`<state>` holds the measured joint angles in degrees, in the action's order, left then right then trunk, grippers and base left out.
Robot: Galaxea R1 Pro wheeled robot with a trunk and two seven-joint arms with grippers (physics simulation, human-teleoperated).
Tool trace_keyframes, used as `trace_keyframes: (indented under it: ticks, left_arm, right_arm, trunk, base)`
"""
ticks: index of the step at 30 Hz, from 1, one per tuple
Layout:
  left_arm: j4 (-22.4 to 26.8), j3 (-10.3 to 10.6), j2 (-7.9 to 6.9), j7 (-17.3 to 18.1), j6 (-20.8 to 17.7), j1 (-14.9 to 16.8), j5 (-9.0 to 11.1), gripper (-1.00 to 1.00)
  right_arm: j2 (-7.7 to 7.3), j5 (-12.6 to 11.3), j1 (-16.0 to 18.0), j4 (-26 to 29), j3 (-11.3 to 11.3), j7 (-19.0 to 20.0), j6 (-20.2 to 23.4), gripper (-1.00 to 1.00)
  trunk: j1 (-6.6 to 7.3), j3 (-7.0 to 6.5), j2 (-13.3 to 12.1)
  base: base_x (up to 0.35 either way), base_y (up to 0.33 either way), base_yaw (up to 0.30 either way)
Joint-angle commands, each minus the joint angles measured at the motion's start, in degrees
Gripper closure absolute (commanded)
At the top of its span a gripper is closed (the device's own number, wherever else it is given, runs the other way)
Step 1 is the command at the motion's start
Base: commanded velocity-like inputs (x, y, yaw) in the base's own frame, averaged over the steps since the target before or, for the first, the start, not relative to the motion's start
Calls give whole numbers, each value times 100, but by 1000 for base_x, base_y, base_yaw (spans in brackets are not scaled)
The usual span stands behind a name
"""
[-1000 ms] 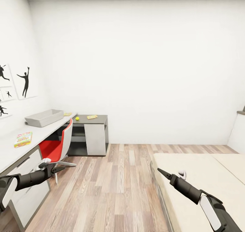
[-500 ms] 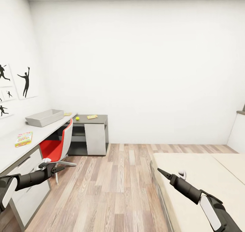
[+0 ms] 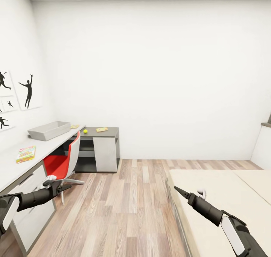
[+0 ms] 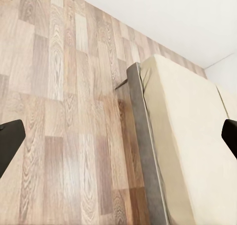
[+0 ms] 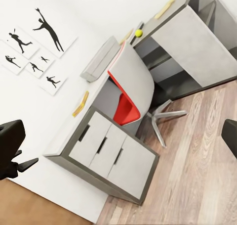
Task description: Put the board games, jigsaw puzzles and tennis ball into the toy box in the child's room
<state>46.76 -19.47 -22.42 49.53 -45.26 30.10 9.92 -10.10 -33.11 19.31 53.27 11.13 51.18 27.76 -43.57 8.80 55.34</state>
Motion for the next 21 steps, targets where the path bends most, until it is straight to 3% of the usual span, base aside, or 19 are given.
trace_keyframes:
  ticks: [1, 21]
  left_arm:
    - [0, -9, 0, 13, -31, 4, 9, -100]
    - [0, -5, -5, 13, -36, 4, 10, -100]
  right_arm:
    - [0, -38, 4, -1, 3, 6, 45, -100]
    - [0, -38, 3, -1, 3, 6, 45, -100]
  trunk:
    - [-1, 6, 6]
    - [-1, -14, 6]
  base:
    - [0, 0, -99]
    - [-21, -25, -37]
